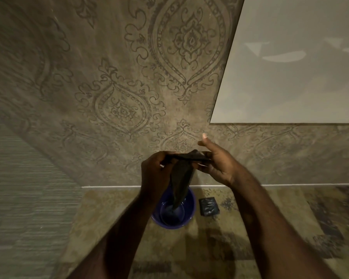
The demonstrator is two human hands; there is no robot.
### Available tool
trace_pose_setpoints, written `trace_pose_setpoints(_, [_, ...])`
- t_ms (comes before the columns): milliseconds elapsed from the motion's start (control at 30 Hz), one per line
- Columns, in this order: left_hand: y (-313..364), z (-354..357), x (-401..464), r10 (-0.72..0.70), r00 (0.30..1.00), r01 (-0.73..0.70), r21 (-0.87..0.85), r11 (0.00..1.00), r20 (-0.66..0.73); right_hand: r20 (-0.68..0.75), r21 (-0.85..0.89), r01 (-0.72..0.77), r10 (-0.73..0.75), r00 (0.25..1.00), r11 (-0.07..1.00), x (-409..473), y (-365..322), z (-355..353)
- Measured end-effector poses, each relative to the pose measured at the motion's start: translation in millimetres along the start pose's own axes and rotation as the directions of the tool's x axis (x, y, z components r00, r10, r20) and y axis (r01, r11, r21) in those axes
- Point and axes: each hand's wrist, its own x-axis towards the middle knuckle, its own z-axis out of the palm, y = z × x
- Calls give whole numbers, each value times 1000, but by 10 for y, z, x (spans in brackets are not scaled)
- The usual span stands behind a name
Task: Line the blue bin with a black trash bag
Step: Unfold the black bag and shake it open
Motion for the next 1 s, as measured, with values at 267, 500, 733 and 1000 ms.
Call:
trace_pose_setpoints(267, [171, 102, 114, -48, 999, 48, -75, 996, 0, -154, 213, 136, -104, 983, 968, -326, 196, 287])
trace_pose_setpoints(500, [252, 130, 180, 21, 998, -20, 9, 1000, -52, -272, -302, 393, -473, 838, 869, -411, 327, 567])
trace_pose_setpoints(733, [195, 98, 211, 60, 977, -41, -100, 994, 202, -57, -780, 490, -824, 564, 389, -323, 320, 521])
trace_pose_setpoints(1000, [307, -42, 300, -345, 878, 476, -515, 713, 333, 205, -829, 528, -778, 594, 185, -301, 347, 380])
